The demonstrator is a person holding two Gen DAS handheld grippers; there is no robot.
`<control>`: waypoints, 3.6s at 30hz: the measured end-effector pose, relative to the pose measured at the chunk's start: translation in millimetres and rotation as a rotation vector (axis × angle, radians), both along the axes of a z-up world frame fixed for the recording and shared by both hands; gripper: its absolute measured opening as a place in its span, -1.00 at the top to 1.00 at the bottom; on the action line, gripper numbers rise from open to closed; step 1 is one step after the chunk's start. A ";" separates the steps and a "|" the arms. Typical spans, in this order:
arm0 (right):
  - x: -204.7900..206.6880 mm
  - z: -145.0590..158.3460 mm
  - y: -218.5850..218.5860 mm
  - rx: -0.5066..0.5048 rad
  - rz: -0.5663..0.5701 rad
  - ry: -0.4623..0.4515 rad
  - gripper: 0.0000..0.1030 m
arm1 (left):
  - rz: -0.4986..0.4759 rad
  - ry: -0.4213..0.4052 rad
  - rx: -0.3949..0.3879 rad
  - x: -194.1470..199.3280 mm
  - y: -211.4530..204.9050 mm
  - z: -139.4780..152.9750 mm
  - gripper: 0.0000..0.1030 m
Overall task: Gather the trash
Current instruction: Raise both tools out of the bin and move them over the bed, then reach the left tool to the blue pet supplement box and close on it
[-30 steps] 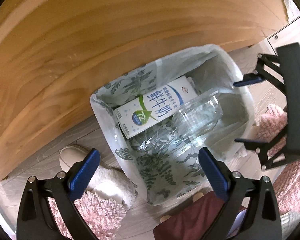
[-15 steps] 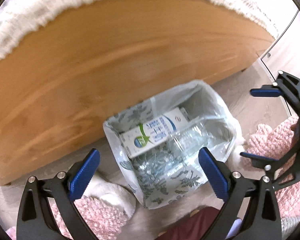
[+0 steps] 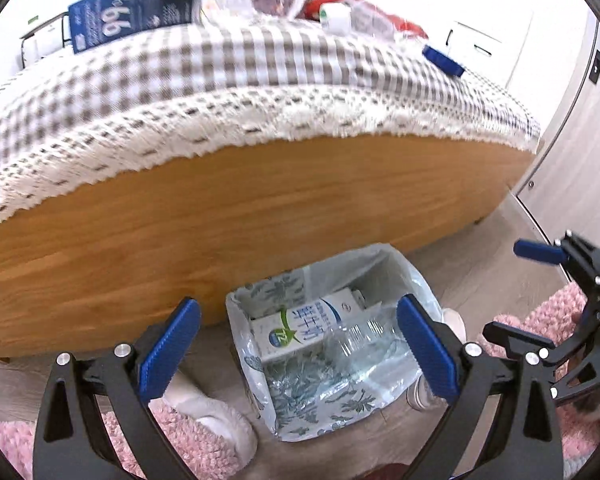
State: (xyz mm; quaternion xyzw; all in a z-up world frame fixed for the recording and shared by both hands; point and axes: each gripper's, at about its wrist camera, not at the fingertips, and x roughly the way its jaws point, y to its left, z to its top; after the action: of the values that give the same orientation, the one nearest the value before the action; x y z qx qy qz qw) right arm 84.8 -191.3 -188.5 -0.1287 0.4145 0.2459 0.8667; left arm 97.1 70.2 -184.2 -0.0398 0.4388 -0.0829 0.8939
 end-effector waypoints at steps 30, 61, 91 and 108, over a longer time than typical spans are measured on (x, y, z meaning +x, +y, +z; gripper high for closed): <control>67.0 167.7 86.5 0.136 -0.191 -0.124 -0.84 | 0.000 -0.194 0.074 52.3 102.2 144.6 -0.86; 99.9 157.0 148.9 0.130 -0.378 -0.085 -0.84 | -0.387 -0.087 0.228 214.4 192.5 119.2 -0.86; 78.2 136.6 102.1 0.130 -0.441 -0.060 -0.84 | -0.341 -0.159 0.198 201.8 180.4 205.7 -0.27; 72.3 142.7 86.1 0.172 -0.450 -0.064 -0.84 | -0.390 -0.076 0.145 184.1 151.2 218.3 -0.27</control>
State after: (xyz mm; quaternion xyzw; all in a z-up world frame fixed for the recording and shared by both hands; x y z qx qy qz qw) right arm 157.1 -105.2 -45.9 0.0333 0.3825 0.0767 0.9202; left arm 281.2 221.4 34.1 0.1135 0.4092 -0.2241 0.8772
